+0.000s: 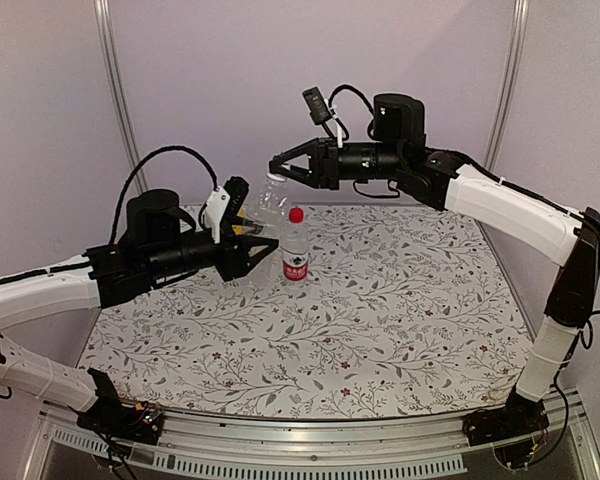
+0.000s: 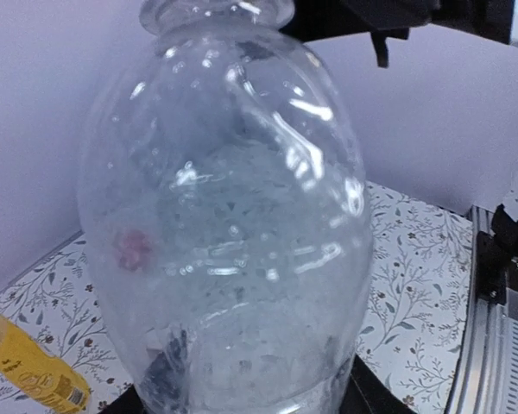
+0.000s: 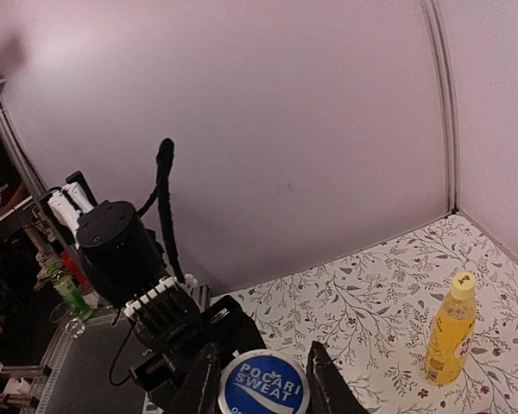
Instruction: Unscrew the bottle caps
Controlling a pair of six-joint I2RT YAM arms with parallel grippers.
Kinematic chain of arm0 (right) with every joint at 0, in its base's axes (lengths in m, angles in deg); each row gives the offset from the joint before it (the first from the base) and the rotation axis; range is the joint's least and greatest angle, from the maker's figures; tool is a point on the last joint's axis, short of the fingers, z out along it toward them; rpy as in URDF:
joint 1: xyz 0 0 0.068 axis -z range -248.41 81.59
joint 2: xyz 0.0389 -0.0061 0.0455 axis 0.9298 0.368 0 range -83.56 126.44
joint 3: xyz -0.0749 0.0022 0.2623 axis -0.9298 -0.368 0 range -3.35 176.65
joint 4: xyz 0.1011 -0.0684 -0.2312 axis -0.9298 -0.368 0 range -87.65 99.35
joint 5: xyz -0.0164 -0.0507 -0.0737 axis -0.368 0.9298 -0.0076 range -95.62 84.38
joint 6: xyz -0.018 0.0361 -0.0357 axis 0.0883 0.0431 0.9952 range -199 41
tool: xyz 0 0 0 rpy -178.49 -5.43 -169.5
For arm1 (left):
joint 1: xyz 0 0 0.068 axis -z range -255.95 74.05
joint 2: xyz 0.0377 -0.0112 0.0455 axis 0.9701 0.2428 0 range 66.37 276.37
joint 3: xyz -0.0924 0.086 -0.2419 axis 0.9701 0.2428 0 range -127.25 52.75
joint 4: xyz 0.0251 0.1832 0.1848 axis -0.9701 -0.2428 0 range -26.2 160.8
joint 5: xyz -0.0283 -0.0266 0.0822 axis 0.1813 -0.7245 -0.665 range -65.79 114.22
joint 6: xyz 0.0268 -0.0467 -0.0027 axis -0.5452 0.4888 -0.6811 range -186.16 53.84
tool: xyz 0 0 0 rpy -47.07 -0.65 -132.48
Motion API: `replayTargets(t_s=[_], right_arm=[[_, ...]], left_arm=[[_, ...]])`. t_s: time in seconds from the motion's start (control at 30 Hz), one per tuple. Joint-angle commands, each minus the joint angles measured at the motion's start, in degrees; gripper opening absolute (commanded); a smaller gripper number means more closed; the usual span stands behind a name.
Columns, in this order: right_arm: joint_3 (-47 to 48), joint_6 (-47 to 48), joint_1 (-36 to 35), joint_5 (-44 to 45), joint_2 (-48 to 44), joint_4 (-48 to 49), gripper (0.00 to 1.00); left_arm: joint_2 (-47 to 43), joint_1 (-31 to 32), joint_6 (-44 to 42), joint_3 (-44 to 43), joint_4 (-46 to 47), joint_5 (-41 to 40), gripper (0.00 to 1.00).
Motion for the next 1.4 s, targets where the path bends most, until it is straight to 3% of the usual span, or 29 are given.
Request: replayTargets(t_s=[0.0,0.1,0.3,0.47,0.7,0.83,0.93,1.1,1.37], right_arm=[[-4.09,11.68,3.12,-28.06,-3.25,2.85,0.03],[-3.75,15.52,3.4,-35.18,-3.13,1.5,0.05],[-3.89,17.47,3.63,-38.78,-2.59,-1.07,0.26],[-3.39,16.37,3.82,-34.26,-2.76,-1.48,0.3],[-3.33,15.15,3.96,-28.73,-3.59,-2.97,0.68],[-3.64,14.2,3.89,-24.56,-4.84,-3.23,0.82],[-3.75,11.4,3.89,-16.6,-6.97,-3.06,0.9],[-1.79,-1.13,3.86,2.14,-8.47,-2.77,0.91],[2.33,-5.24,0.03,16.14,-6.21,-5.55,0.9]], left_arm=[[-2.01,-0.93,0.26,1.52,8.01,31.75,0.52],[-0.57,-1.81,3.01,1.87,11.45,40.21,0.52],[1.28,-2.91,6.34,1.79,14.19,45.86,0.51],[1.51,-3.25,5.62,1.42,12.6,42.03,0.5],[1.56,-3.32,4.49,0.35,8.89,32.12,0.5],[1.6,-3.34,3.88,0.14,7.7,27.89,0.49],[1.52,-3.23,3.74,-0.09,6.79,23.05,0.49],[1.69,-2.59,4.34,-1.51,3.66,12.54,0.49],[1.17,-0.9,3.2,-1.5,2.32,2.52,0.49]])
